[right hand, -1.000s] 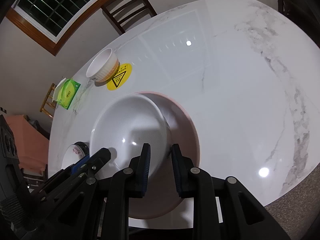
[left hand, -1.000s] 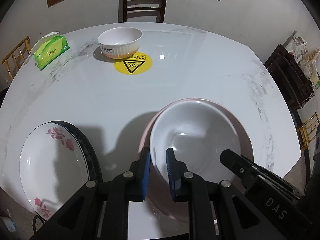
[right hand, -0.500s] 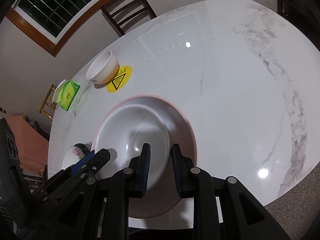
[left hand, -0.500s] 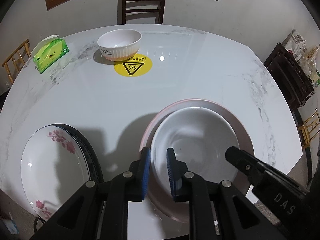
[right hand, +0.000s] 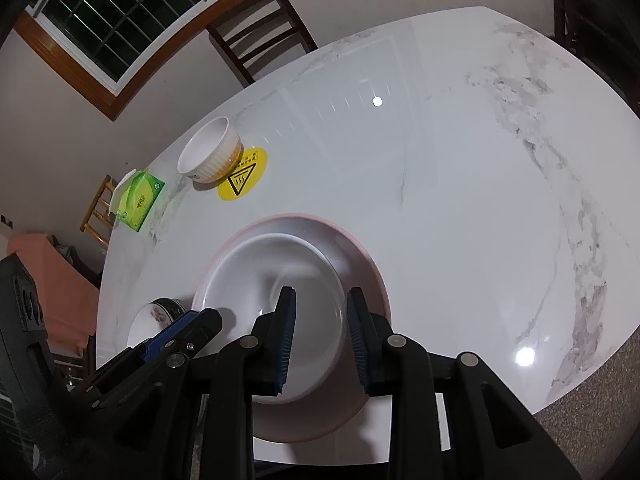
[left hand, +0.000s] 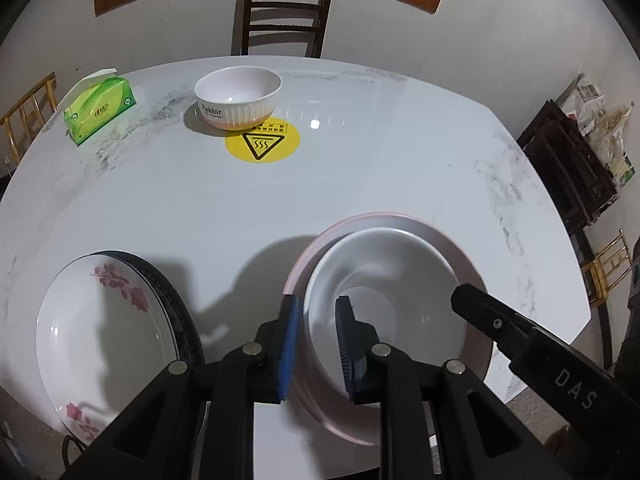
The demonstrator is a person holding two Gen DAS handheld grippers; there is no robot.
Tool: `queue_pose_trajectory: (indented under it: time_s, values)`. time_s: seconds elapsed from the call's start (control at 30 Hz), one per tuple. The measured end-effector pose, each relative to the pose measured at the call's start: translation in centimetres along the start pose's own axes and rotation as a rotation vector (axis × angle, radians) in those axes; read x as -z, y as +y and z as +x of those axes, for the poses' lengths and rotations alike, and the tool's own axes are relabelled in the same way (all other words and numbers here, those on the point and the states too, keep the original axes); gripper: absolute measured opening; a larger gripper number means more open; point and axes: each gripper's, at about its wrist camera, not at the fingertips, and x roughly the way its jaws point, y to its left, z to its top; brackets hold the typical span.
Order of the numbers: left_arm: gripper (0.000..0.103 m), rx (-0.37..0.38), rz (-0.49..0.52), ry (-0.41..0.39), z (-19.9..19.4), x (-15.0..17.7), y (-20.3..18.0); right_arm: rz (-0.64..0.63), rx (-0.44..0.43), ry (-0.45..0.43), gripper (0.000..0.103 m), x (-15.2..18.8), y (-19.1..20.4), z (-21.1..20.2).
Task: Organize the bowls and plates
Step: 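Open the right gripper and withdraw it from the 'Dog' bowl rim, then move the right gripper to the white 'Rabbit' bowl rim and grasp it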
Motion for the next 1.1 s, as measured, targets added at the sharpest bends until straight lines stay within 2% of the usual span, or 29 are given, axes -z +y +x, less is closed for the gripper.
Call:
queue_pose_trajectory:
  time_s: [0.37,0.7,1.1]
  values:
    - [0.023,0.016,-0.026,-0.055,-1.5,-0.5,1.3,-0.034,-0.001,-0.024,0.029,-0.5,1.1,-0.3]
    - [0.023,-0.074,-0.065,-0.088,-1.9,-2.1,4.7,-0.097,-0.006,-0.029,0.030,-1.4,3.4,0.4]
    - [0.023,-0.156,-0.117,-0.092,-1.0,-5.1,9.5,-0.182,-0.038,0.001,0.031,-3.5,7.5,3.3]
